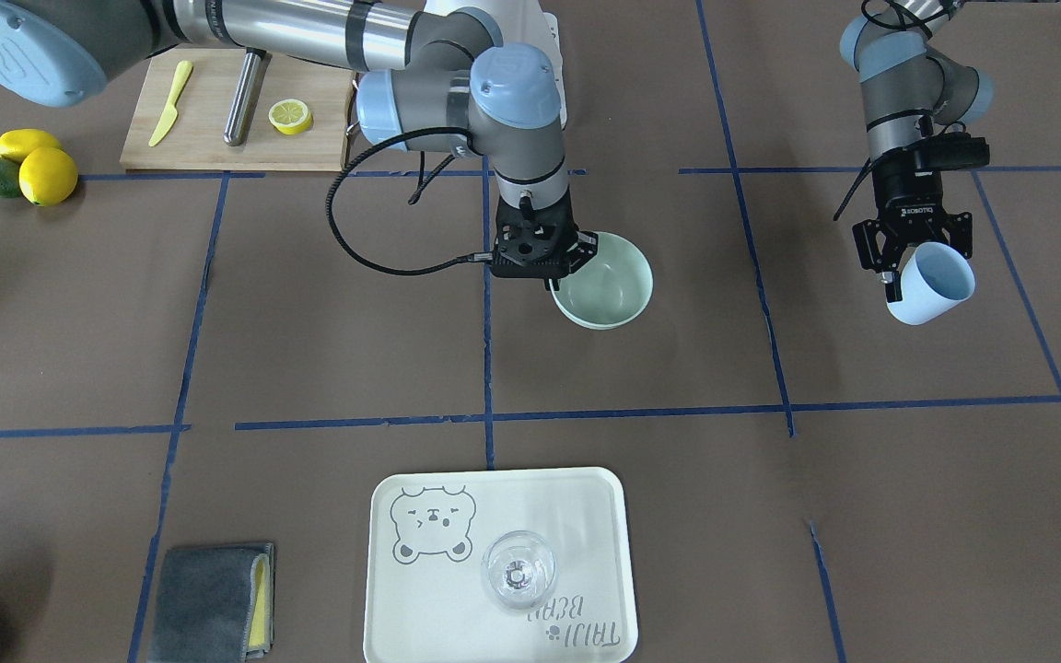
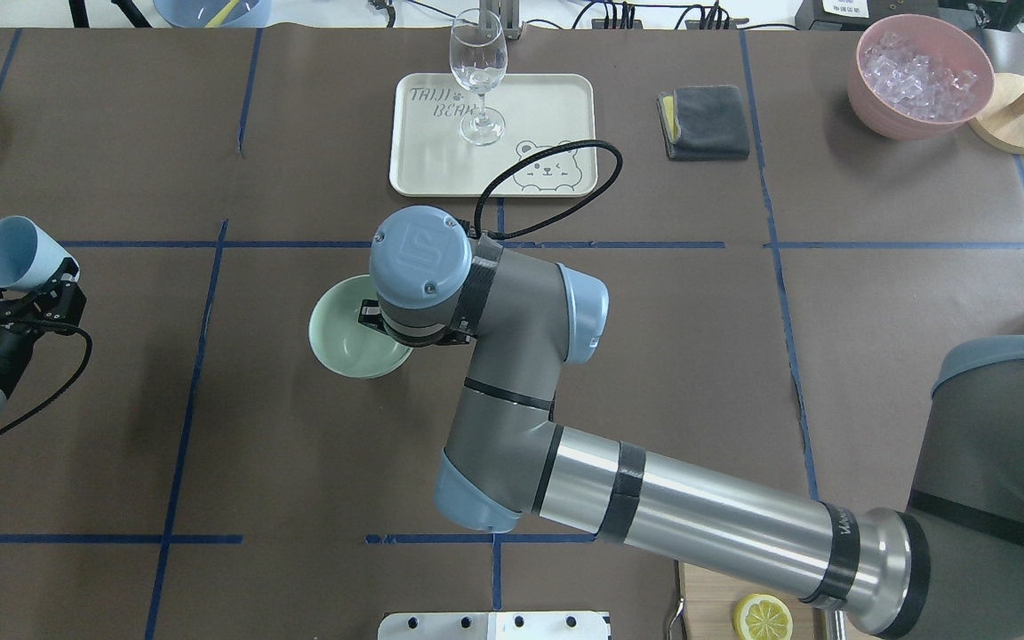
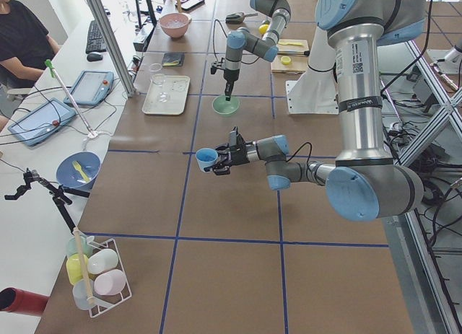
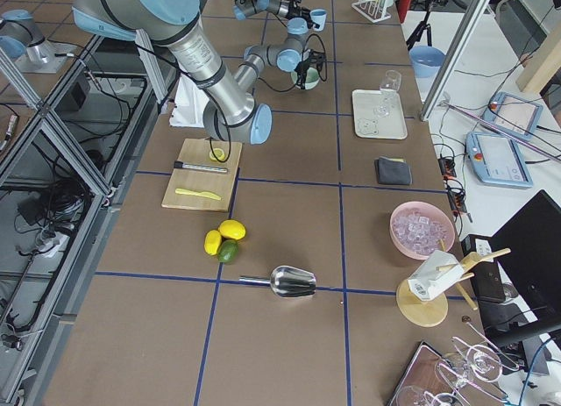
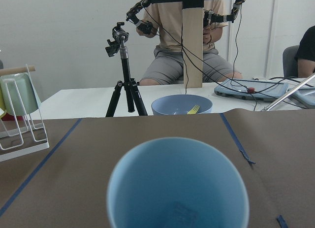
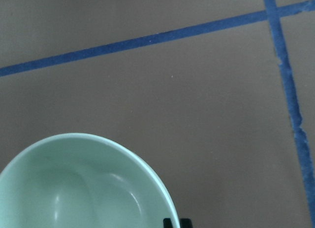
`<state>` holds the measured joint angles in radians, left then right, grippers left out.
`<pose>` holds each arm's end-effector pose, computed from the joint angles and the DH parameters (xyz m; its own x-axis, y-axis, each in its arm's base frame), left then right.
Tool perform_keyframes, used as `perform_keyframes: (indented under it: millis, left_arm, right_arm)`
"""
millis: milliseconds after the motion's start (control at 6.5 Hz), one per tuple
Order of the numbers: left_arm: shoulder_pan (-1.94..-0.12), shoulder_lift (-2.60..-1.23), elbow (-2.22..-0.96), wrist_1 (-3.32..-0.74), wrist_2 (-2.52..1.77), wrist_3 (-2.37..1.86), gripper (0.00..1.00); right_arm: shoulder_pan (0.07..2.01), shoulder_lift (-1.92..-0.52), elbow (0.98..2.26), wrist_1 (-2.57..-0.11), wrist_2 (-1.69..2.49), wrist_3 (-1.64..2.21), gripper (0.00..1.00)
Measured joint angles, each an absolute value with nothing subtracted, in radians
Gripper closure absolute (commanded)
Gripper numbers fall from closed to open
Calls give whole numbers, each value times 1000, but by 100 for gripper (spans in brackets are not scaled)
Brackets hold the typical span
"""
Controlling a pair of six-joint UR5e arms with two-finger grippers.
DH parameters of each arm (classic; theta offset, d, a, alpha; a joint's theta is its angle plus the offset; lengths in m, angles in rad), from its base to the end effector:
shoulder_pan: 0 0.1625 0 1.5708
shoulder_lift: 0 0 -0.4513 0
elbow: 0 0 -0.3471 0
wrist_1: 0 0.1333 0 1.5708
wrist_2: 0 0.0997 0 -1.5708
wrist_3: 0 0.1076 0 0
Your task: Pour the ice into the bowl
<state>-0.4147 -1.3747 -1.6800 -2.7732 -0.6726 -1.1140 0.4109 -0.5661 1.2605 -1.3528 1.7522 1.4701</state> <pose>0.2436 -0.3449 0.5752 0.7555 -0.0323 -0.6543 0.6248 0.3359 0.7048 -0.6809 -0.4209 0.1683 0.5844 0.1468 0.7981 -0.2043 0.9784 -0.0303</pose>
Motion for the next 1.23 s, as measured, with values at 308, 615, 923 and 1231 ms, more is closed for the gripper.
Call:
perform_keyframes:
  millis: [308, 615, 923, 1231]
  left_arm:
    - [-450, -1381, -1683, -2774, -674, -976, 100]
    - [-461, -1400, -1697, -2773, -672, -867, 100]
    - [-462, -1413, -1756, -2740, -668, -763, 100]
    - [-449, -1484, -1845, -2463, -666, -752, 100]
  right_arm:
    - [382, -534, 1203, -1315, 1712, 1475, 0]
    - [403, -538, 1260, -1336, 1739, 1473, 0]
    - [473, -611, 1426, -1417, 1830, 1464, 0]
    - [544, -772, 1602, -1437, 1889, 1433, 0]
